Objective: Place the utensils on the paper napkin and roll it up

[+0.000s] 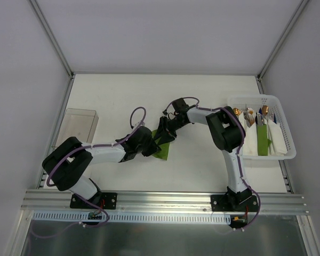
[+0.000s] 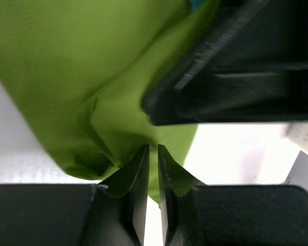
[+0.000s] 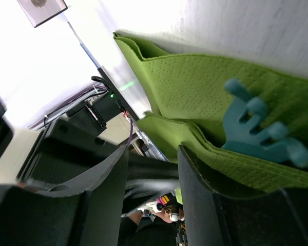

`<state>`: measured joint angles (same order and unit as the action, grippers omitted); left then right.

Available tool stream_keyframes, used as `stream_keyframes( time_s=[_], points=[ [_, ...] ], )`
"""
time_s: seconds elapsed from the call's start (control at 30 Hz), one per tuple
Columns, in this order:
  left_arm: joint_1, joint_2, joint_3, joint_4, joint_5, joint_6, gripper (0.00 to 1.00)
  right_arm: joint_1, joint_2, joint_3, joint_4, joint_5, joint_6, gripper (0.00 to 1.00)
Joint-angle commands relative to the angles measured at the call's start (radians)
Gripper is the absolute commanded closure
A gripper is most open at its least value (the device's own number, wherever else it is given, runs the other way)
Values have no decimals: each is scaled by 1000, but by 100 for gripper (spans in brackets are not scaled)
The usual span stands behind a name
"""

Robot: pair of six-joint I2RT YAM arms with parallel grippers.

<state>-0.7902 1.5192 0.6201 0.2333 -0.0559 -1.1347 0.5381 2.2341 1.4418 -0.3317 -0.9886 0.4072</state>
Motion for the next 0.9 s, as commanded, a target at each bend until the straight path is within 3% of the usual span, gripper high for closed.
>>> stream_keyframes(
  time_s=[0.0, 0.5, 0.6, 0.8, 0.87],
  points=[
    [19, 21, -29, -3, -2, -51, 89, -3, -19, 3, 3, -10, -10, 53],
    [46, 48, -72, 1, 19, -102, 95, -9, -96, 68, -1, -24, -68, 56],
    [51, 53, -79, 14, 27, -108, 98, -24, -132, 103, -58, 28, -123, 64],
    [51, 53, -82, 18, 30, -112, 100, -24, -163, 166, -254, 214, -339, 92],
    [51, 53, -83, 21, 31, -117, 100, -17, -177, 157, -282, 260, -379, 95]
  ],
)
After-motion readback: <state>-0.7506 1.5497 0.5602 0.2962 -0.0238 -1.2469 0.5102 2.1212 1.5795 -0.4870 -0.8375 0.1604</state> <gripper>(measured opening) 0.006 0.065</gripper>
